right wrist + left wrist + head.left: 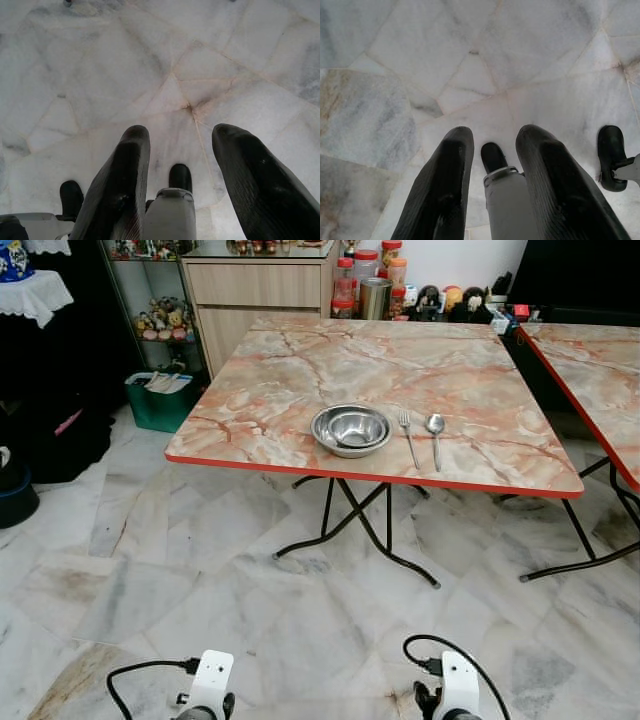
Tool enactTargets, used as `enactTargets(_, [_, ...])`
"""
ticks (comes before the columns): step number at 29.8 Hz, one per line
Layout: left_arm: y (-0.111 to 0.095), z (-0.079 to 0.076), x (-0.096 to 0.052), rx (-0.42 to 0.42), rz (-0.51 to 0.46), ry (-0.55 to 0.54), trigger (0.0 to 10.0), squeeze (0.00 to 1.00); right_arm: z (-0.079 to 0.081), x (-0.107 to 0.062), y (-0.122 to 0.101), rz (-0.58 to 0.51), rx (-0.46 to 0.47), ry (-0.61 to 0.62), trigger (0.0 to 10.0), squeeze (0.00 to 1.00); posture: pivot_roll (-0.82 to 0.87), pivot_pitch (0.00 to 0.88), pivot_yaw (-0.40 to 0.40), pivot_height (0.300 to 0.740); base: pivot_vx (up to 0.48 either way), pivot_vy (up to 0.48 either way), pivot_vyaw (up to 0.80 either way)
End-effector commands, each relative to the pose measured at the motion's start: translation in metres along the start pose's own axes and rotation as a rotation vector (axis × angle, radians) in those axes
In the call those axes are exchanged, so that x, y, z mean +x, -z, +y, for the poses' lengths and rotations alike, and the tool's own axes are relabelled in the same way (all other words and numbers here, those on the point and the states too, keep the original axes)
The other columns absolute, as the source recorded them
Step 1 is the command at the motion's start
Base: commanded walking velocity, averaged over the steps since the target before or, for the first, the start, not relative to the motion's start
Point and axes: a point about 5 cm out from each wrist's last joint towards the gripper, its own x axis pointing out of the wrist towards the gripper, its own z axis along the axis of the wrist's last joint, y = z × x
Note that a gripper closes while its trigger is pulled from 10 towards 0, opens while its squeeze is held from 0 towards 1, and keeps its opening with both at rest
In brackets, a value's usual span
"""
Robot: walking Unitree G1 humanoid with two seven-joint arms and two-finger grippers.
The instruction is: Setting the table
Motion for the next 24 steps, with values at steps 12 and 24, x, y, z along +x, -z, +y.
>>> enactTargets(12, [0.000,-0.001,0.000,-0.005,0.007,-0.003,10.0,0.00,0.001,0.001,-0.003,-0.007,-0.006,-0.002,10.0,0.00,0.00,0.000,0.000,0.740,0.000,0.000,0.00])
enactTargets(24, [-0.003,0.002,0.000,-0.058,-0.023,-0.004,10.0,0.00,0.010,0.003,-0.012,-0.045,-0.016,-0.043,10.0,0.00,-0.06,0.000,-0.032,0.740,0.000,0.000,0.00])
